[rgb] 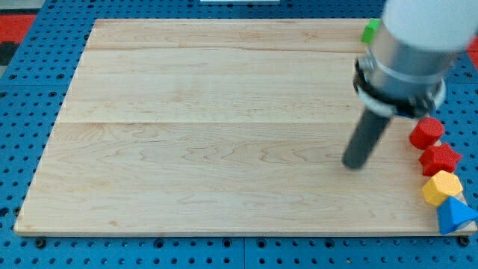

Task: Separate green star from the yellow heart

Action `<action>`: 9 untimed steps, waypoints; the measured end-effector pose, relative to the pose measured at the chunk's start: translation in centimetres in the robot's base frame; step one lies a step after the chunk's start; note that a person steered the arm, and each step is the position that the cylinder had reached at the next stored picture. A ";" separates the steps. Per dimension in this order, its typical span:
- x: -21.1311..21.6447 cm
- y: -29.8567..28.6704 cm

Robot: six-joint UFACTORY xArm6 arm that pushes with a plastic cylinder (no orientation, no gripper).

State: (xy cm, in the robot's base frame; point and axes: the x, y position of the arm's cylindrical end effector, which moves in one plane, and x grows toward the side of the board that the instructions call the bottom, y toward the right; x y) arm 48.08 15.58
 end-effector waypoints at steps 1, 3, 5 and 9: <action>-10.9 -0.4; -26.1 -1.4; -28.9 4.6; -25.3 18.7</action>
State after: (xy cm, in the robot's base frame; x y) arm 22.80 34.31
